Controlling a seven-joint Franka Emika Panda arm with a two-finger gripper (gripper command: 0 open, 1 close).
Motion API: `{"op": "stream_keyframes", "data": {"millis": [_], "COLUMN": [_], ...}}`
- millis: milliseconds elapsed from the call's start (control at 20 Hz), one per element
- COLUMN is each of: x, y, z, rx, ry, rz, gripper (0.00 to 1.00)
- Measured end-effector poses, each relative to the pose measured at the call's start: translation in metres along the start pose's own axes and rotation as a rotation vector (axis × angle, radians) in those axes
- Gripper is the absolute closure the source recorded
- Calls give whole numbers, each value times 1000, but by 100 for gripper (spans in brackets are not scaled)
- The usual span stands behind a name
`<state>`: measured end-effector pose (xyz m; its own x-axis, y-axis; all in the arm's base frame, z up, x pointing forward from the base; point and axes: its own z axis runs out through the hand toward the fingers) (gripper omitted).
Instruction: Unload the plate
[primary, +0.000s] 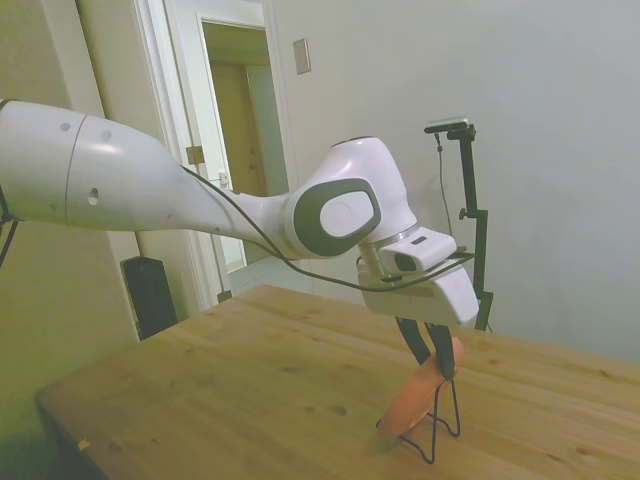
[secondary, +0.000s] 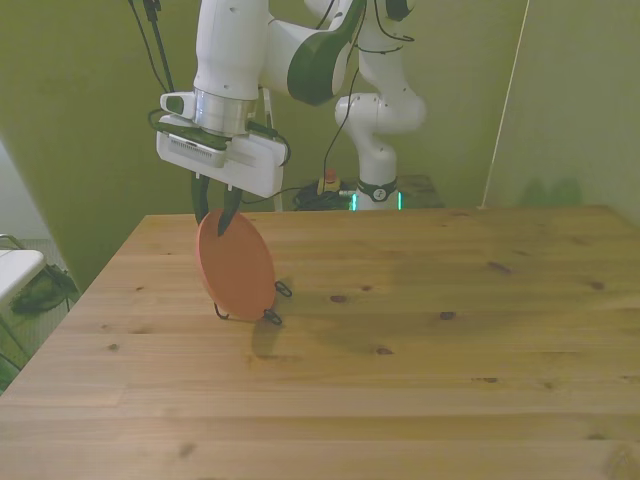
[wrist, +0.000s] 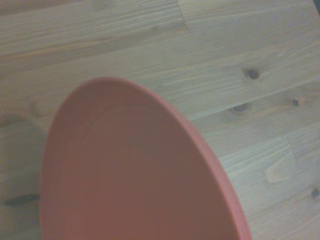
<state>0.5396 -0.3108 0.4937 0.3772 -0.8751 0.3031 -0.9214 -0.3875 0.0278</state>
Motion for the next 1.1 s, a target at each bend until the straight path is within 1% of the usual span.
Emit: {"op": "stream_keyframes", "data": {"millis": [550, 700, 850, 1000, 1100], "x": [1, 3, 2, -7, -22], "y": [-2, -5, -11, -24, -39], "z": [-5, -13, -28, -50, -68], "rx": [6, 9, 22, 68, 147], "ry": [7, 12, 23, 27, -12], "rz": [-12, -14, -22, -34, -44], "gripper": [100, 100, 100, 100, 100]}}
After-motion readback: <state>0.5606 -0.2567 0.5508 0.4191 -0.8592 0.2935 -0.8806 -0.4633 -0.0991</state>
